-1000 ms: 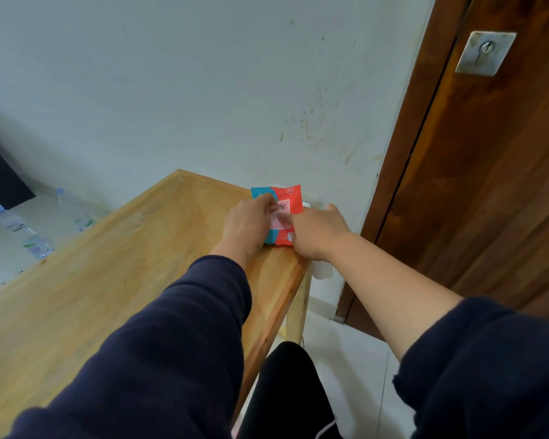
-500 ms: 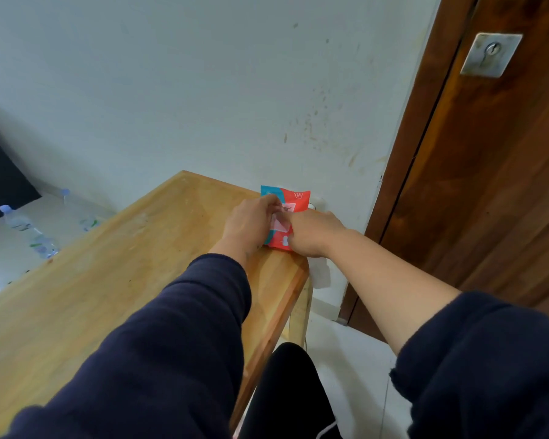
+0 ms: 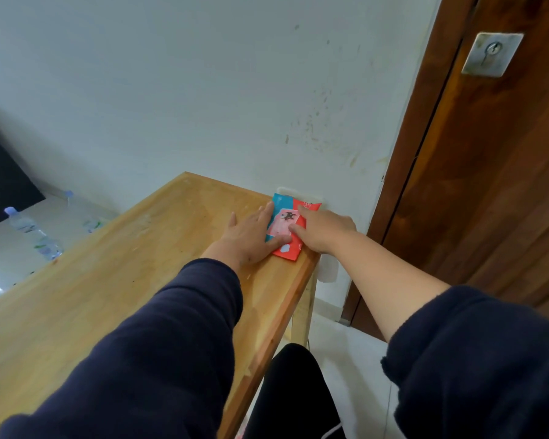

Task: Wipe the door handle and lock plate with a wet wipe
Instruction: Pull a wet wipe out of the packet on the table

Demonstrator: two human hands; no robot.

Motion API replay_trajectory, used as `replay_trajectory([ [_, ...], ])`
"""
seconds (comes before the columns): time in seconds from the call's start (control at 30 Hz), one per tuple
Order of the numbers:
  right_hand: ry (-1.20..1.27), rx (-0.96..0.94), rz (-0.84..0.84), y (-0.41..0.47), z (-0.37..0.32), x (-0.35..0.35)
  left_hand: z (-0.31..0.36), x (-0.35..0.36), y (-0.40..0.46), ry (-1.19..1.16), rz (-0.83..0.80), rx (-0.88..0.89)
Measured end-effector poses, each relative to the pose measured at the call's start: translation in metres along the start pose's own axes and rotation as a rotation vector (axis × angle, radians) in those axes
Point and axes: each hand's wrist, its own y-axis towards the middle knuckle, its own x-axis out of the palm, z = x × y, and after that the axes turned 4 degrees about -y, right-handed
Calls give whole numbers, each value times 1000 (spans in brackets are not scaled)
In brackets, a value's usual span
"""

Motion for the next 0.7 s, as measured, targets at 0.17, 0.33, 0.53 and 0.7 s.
replay_trajectory([
  [0.17, -80, 1, -48, 7, 6, -5, 3, -6, -7, 44, -63, -8],
  [0.33, -20, -2, -136, 16, 6, -8, -6, -1, -3, 96, -70, 24],
  [0.53, 24, 105, 95, 17, 2, -5, -5, -6, 2, 131, -134, -36],
  [0.7, -177, 96, 229, 15, -11, -3, -6, -5, 3, 100, -145, -42],
])
